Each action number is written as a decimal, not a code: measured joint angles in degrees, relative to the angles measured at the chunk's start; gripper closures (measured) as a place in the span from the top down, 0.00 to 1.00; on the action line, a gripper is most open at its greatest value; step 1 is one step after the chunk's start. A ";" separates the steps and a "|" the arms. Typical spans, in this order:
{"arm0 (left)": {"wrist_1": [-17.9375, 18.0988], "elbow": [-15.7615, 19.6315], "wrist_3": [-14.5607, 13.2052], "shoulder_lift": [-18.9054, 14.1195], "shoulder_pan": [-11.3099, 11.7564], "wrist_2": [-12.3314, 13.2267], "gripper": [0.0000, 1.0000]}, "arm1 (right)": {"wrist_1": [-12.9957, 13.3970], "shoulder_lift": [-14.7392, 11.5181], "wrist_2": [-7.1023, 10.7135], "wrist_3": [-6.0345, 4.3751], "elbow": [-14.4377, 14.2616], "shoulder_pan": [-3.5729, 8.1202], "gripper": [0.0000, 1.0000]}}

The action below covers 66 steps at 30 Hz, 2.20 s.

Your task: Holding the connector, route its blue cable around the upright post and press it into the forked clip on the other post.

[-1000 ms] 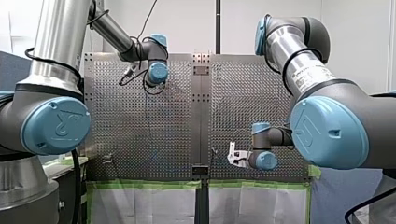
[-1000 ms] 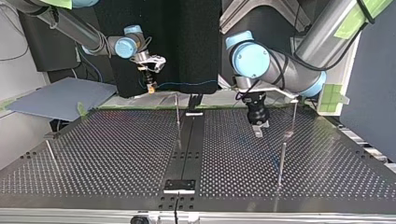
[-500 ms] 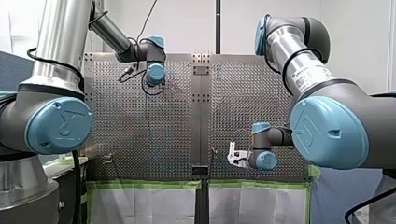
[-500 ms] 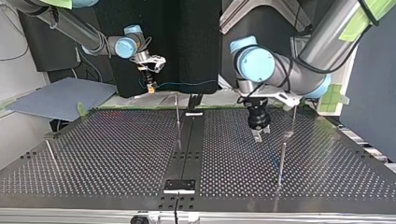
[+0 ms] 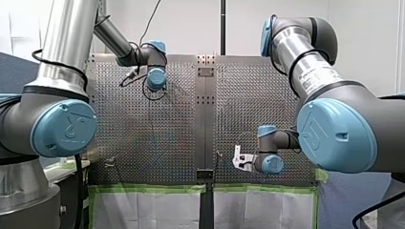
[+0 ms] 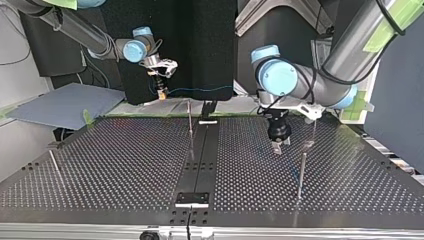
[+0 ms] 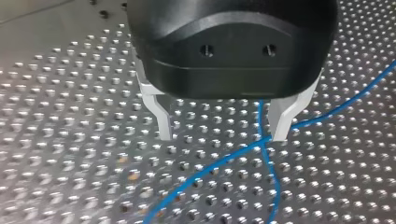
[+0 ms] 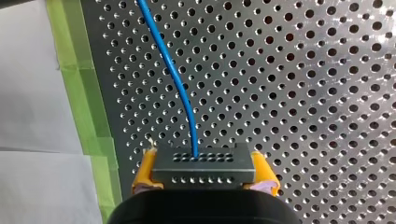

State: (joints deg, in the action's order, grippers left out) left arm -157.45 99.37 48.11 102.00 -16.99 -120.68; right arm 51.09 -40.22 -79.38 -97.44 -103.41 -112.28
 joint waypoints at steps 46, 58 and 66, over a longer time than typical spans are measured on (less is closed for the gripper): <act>2.00 -0.62 0.79 7.36 1.63 1.47 1.00 | 0.18 0.01 0.53 -0.06 -0.02 -0.25 0.00; 2.47 -0.46 1.65 10.08 2.18 -1.69 1.00 | 0.24 0.05 0.53 -0.06 0.01 -0.63 0.00; 1.54 -0.44 0.20 10.07 2.78 -4.19 1.00 | 0.31 0.02 0.53 -0.06 0.02 -0.74 0.00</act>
State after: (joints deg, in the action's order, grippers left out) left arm -155.91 98.93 48.31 112.07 -14.21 -124.87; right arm 51.41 -40.20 -78.85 -97.49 -103.39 -113.03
